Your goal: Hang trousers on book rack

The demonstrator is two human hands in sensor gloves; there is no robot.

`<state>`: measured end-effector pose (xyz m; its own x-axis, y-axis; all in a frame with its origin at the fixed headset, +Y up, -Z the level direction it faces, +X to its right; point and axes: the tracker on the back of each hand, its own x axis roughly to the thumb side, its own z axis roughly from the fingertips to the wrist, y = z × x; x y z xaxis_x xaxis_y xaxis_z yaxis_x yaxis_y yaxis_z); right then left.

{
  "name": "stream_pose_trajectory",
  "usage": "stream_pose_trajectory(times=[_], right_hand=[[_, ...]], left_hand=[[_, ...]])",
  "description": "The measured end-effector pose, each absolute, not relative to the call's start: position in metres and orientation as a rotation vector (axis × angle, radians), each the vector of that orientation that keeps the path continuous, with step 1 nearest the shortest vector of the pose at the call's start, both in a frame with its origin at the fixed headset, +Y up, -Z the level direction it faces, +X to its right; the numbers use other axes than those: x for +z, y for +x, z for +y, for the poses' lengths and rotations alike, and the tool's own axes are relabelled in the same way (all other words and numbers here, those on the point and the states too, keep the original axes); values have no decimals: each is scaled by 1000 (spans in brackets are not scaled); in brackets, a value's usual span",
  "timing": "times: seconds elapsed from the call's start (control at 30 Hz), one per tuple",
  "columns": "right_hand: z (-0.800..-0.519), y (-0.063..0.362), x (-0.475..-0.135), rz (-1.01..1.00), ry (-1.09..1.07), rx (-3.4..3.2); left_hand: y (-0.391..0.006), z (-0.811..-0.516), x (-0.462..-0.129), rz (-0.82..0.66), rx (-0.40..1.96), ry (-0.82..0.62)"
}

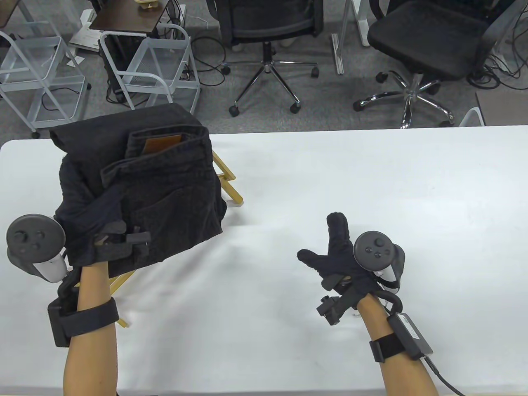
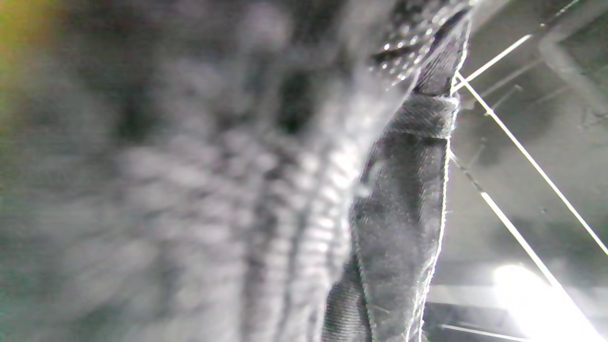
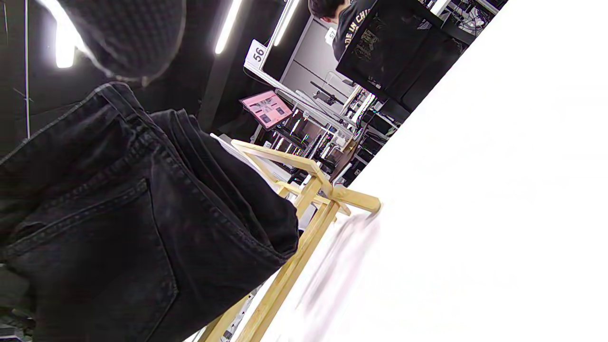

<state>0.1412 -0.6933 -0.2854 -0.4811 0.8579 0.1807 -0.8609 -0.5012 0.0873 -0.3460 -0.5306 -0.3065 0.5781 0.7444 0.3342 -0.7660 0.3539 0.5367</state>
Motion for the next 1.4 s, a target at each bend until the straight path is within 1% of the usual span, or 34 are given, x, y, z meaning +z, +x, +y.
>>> stream_pose_trajectory(times=[0.27, 0.47, 0.63, 0.77, 0.93, 1.1, 1.4], right_hand=[[-694, 145, -284, -4, 242, 2090], [-696, 147, -286, 16, 229, 2092], [-701, 148, -287, 53, 224, 2114], [-702, 148, -287, 74, 220, 2122], [-703, 147, -286, 111, 220, 2126], [-703, 145, -287, 124, 227, 2134], [-703, 143, -288, 144, 242, 2137]], left_hand=[[-362, -544, -325, 90, 983, 696], [-377, -553, -333, 174, 1032, 685], [-386, -567, -340, 272, 1036, 666], [-391, -577, -346, 320, 1008, 658], [-391, -590, -354, 354, 927, 654], [-386, -598, -360, 348, 837, 643], [-380, -607, -364, 352, 731, 615]])
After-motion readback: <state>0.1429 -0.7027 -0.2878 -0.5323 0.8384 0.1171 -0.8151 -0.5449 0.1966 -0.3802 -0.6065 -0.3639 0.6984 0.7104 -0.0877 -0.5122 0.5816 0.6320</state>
